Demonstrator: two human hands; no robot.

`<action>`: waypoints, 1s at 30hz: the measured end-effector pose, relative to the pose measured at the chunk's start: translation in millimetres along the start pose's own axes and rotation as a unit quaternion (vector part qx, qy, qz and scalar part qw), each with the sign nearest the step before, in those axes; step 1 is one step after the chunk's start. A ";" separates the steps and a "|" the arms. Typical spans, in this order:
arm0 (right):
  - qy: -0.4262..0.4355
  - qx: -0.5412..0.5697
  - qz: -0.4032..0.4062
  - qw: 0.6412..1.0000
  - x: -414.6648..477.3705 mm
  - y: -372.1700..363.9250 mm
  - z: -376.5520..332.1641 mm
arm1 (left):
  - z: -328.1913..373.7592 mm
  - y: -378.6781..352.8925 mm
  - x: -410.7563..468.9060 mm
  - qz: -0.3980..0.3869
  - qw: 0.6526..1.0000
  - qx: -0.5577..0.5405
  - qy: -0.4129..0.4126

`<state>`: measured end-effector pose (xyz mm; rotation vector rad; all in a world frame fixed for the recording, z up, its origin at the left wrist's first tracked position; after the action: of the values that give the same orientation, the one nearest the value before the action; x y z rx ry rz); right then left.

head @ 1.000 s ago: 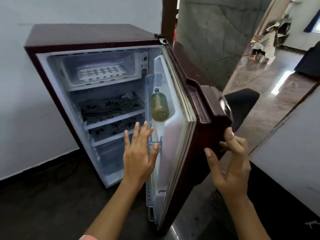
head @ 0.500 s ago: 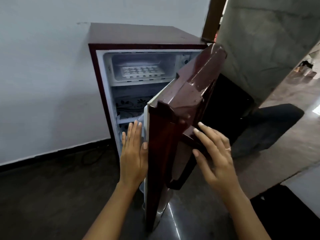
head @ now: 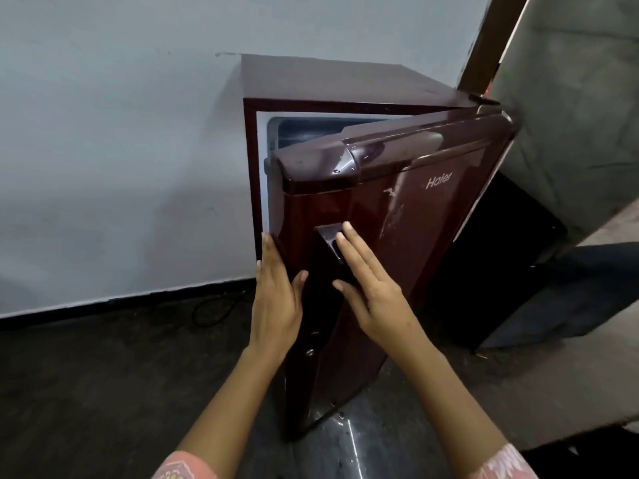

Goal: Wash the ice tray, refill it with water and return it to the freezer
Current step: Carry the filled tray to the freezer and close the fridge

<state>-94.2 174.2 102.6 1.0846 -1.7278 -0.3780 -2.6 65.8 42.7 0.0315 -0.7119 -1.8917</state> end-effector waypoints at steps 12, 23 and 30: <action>0.015 -0.102 0.044 0.994 82.7 -52.1 29.8 | -44.6 6.1 104.6 -0.093 0.993 -0.073 0.012; -0.008 -0.160 0.063 0.985 129.8 -76.9 48.9 | -76.1 -0.9 172.1 -0.117 0.989 -0.092 0.020; 0.002 -0.161 0.086 0.983 139.8 -82.5 57.5 | -84.8 -8.6 185.3 -0.096 0.991 -0.095 0.011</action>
<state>-115.0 3.3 103.6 0.6985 -1.6714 -0.5237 -61.8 -128.5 23.7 0.0005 -0.5254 -2.1335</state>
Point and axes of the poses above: each hand's wrist, its own x-axis towards the middle knuckle, its own y-axis out of the back of the hand, z = x × y, the point moved 6 cm from there along x, towards the middle knuckle, and after that the axes turned 9 degrees about y, right-handed, at the moved point
